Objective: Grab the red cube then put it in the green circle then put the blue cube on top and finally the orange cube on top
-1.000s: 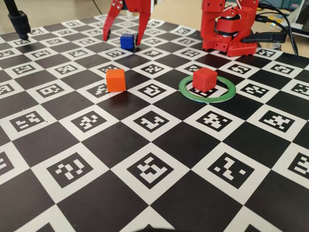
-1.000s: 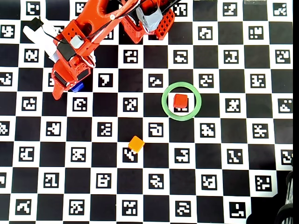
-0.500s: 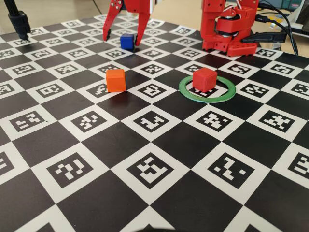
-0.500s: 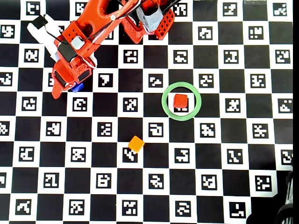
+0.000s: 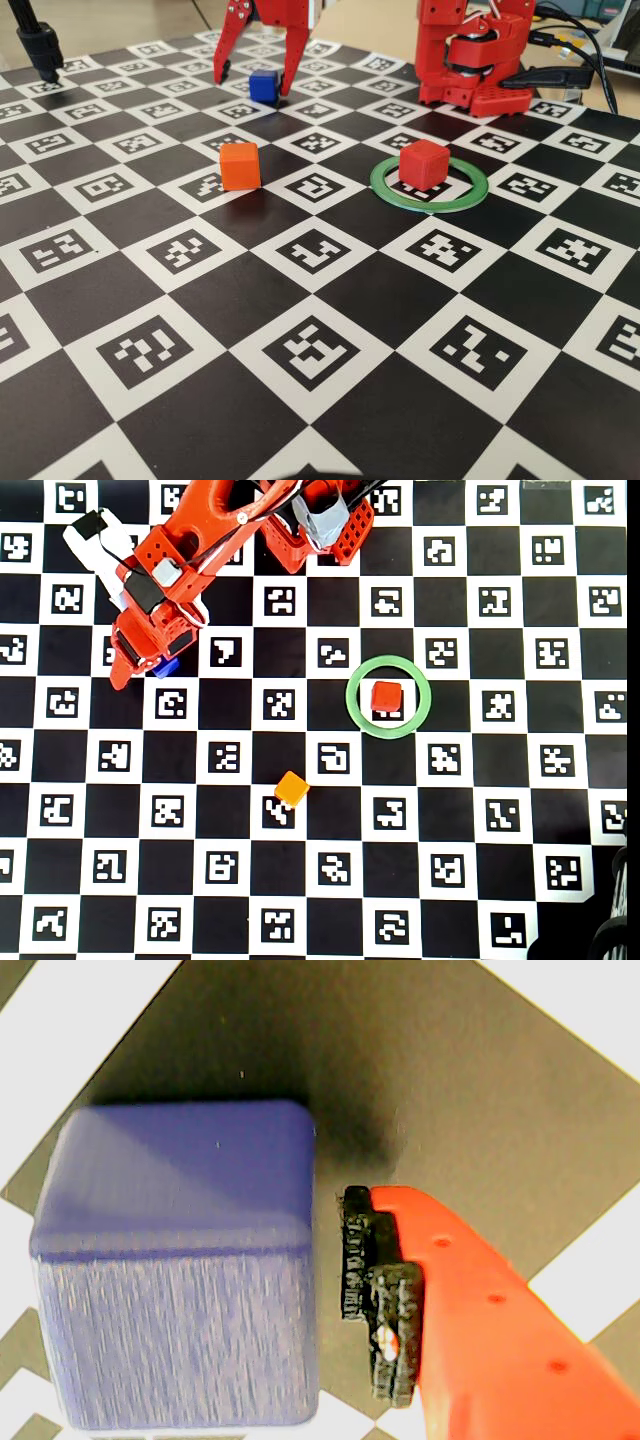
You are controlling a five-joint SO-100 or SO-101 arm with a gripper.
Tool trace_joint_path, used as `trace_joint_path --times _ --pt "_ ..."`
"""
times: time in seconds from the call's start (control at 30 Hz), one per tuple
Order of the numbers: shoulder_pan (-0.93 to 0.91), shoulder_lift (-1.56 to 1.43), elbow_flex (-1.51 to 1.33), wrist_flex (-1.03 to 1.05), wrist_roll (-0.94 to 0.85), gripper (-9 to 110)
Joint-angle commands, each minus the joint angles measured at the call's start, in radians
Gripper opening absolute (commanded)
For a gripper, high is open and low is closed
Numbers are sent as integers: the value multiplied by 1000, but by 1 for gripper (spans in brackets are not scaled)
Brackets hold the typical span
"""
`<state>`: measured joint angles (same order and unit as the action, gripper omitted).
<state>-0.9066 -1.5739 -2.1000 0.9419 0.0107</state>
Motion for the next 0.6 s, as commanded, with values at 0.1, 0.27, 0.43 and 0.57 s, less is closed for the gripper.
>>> trace_joint_path --times 0.1,0.27,0.43,0.57 --pt "8 -5 57 12 0 42" --pt "8 -3 57 12 0 36" --pt "8 -8 51 6 3 17" --pt "8 -12 44 2 6 10"
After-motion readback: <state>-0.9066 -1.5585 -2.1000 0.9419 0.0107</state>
